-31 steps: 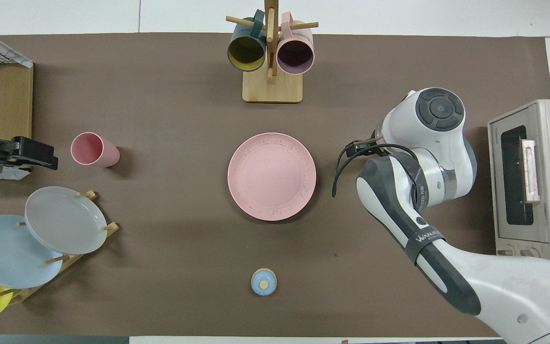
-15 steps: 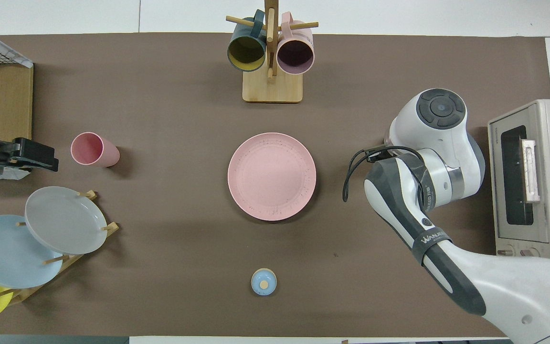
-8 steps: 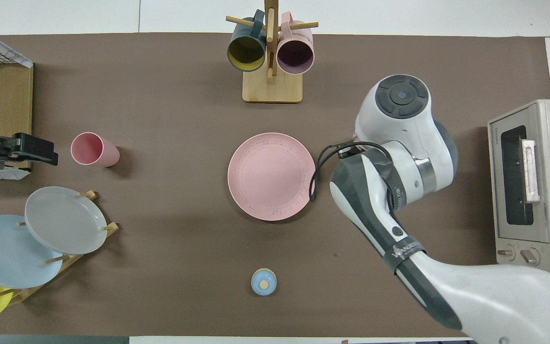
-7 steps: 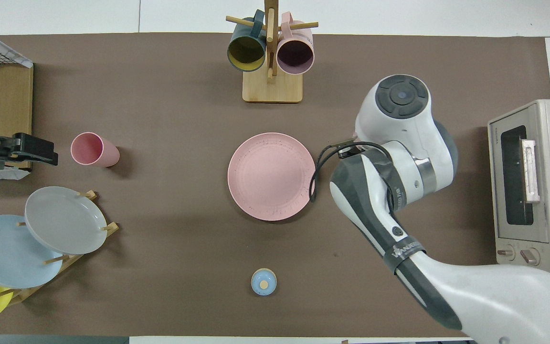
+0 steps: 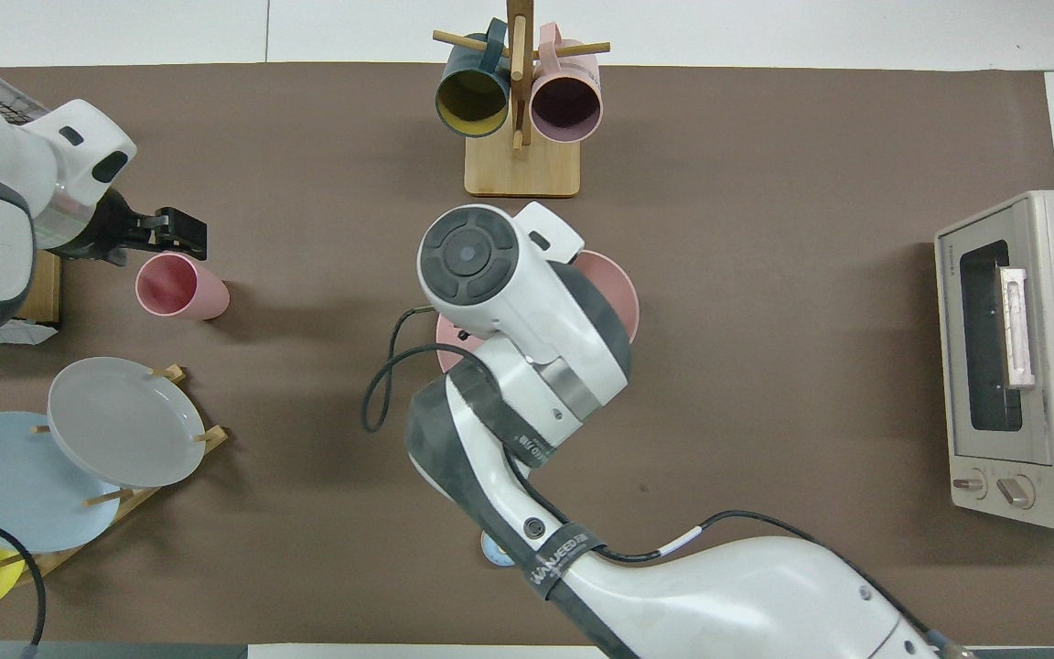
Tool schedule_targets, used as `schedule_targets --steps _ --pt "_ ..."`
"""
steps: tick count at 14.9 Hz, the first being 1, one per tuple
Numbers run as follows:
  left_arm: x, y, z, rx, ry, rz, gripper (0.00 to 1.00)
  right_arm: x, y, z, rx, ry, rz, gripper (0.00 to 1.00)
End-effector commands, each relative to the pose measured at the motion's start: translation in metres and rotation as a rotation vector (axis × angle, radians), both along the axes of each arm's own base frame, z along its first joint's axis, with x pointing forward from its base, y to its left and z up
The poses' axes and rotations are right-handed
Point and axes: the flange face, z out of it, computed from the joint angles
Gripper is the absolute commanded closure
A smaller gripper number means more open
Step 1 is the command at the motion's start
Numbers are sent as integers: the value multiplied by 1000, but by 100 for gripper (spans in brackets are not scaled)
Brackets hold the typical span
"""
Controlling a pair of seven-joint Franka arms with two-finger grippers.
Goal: Organize tableware
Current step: 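Lower the bowl onto the plate while the left gripper grasps the cup, then withdraw the right gripper while the left gripper carries the cup over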
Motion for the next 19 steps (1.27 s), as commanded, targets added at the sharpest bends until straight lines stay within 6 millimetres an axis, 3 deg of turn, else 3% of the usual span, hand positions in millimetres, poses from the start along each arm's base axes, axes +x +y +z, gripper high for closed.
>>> schedule_targets --steps 1,4,8,9,10,11,12,17,18,19 --pt "-10 4 4 3 -8 11 0 7 -9 -3 34 -8 -22 100" --pt "-12 5 -3 -17 0 27 0 -3 -12 -24 39 -12 -19 100" --pt "-20 6 -22 -17 9 31 1 -12 3 -21 61 -12 -1 100" --pt "-21 6 -24 -18 11 36 5 -13 4 -21 62 -11 0 100" --pt "-22 4 -25 -18 10 37 16 -14 5 -21 63 -10 3 100" --pt "-23 4 -26 -18 9 34 53 -14 5 -22 66 -7 0 100" --pt "-25 4 -29 -17 12 32 100 -15 5 -22 75 2 -7 100" --pt "-23 7 -26 -18 3 22 100 -17 0 -26 76 25 -20 100" --pt "-22 7 -25 -17 4 21 100 -14 -3 -26 81 27 -29 84" --pt "-18 6 -19 -18 -3 19 100 -13 -3 -23 88 25 -34 79"
